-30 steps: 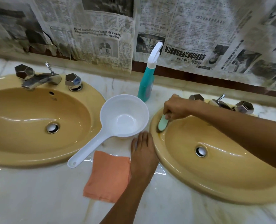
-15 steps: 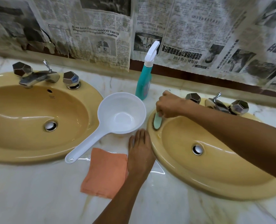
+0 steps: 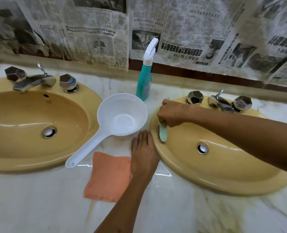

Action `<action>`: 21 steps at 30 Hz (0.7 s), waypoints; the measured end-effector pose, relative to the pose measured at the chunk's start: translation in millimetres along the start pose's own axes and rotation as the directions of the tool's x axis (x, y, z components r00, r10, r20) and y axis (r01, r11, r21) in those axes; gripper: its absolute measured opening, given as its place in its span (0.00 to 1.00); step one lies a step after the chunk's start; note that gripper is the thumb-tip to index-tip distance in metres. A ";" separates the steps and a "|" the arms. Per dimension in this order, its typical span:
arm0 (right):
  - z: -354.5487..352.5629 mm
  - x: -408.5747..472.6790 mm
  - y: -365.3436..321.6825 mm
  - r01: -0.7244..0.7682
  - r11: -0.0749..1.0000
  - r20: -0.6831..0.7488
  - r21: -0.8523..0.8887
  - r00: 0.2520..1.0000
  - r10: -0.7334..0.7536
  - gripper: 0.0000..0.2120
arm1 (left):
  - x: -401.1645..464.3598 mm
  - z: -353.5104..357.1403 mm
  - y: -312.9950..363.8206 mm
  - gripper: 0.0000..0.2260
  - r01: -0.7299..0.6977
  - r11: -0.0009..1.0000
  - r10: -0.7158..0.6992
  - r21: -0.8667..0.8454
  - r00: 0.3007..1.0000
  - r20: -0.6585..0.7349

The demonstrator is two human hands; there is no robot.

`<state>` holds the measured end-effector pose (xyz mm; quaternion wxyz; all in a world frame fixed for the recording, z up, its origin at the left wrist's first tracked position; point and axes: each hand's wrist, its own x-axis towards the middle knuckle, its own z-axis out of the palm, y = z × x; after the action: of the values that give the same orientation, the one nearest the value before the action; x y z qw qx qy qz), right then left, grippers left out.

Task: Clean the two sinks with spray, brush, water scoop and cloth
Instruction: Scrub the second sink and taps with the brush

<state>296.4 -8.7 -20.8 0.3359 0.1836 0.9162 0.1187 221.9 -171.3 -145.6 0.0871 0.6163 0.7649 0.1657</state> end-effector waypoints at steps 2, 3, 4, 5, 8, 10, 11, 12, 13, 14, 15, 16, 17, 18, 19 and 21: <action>1.3 0.8 9.9 -0.099 0.989 -0.036 0.114 0.994 0.104 0.09 | -0.2 -0.3 0.8 0.24 0.001 1.000 -0.001 -0.002 1.000 -0.002; 3.0 3.0 12.0 -0.122 0.984 -0.033 0.130 0.991 0.127 0.11 | -1.0 0.0 0.5 0.24 0.000 1.000 0.000 0.003 1.000 -0.005; 3.3 3.0 10.2 -0.126 0.984 -0.025 0.125 0.991 0.130 0.10 | -1.1 0.6 0.2 0.23 -0.001 1.000 0.001 0.006 1.000 -0.010; 4.7 2.0 5.4 -0.105 0.990 -0.010 0.092 0.994 0.107 0.08 | -1.1 0.8 0.0 0.23 -0.001 1.000 0.001 0.005 1.000 -0.007; 3.2 -5.5 -5.3 0.007 0.999 0.024 0.037 1.000 -0.008 0.05 | -1.3 0.1 0.3 0.23 -0.008 1.000 0.008 -0.002 1.000 -0.001; 3.9 -6.0 5.1 -0.081 0.989 -0.040 0.120 0.995 0.086 0.04 | -1.1 -0.3 1.2 0.23 -0.004 1.000 0.004 -0.003 1.000 -0.016; 8.2 -5.7 12.4 -0.170 0.966 -0.068 0.194 0.980 0.186 0.04 | -1.0 0.0 1.3 0.24 -0.002 1.000 0.002 -0.006 1.000 -0.026; 15.0 -5.3 18.3 -0.268 0.916 -0.083 0.300 0.949 0.304 0.05 | -1.3 0.4 0.6 0.24 -0.002 1.000 0.001 -0.010 0.999 -0.034; 23.5 -5.4 22.1 -0.344 0.840 -0.083 0.420 0.907 0.413 0.06 | -1.1 0.8 0.5 0.24 -0.003 1.000 0.002 -0.013 0.999 -0.043; 31.4 -8.0 19.9 -0.392 0.756 -0.062 0.524 0.868 0.493 0.08 | -1.5 1.5 0.1 0.23 -0.003 1.000 0.002 -0.012 0.999 -0.047; 40.6 -11.2 12.7 -0.413 0.690 -0.046 0.595 0.839 0.542 0.09 | -1.0 2.7 -0.1 0.23 -0.002 1.000 0.001 -0.012 0.999 -0.046; 48.5 -16.2 -1.0 -0.410 0.650 -0.045 0.640 0.824 0.564 0.09 | -0.6 4.0 -0.3 0.23 0.000 1.000 -0.001 -0.013 0.999 -0.042; 55.9 -21.3 -18.0 -0.384 0.629 -0.062 0.675 0.821 0.568 0.08 | -0.6 5.5 -0.9 0.23 0.002 1.000 -0.003 -0.014 0.999 -0.041; 59.3 -26.9 -34.9 -0.351 0.605 -0.062 0.714 0.829 0.555 0.10 | -0.5 6.7 -1.1 0.23 0.004 1.000 -0.005 -0.014 0.999 -0.043; 60.9 -31.7 -46.5 -0.328 0.570 -0.050 0.753 0.836 0.547 0.14 | -0.3 7.9 -1.5 0.23 0.006 1.000 -0.007 -0.014 0.999 -0.044; 65.2 -34.8 -45.9 -0.352 0.419 0.018 0.837 0.783 0.621 0.18 | 0.7 8.8 -1.4 0.22 0.012 1.000 -0.012 -0.008 0.999 -0.038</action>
<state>352.1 -58.6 -65.2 0.0242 0.5552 0.8094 -0.1898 223.4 -169.6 -154.2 0.0758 0.6082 0.7695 0.1797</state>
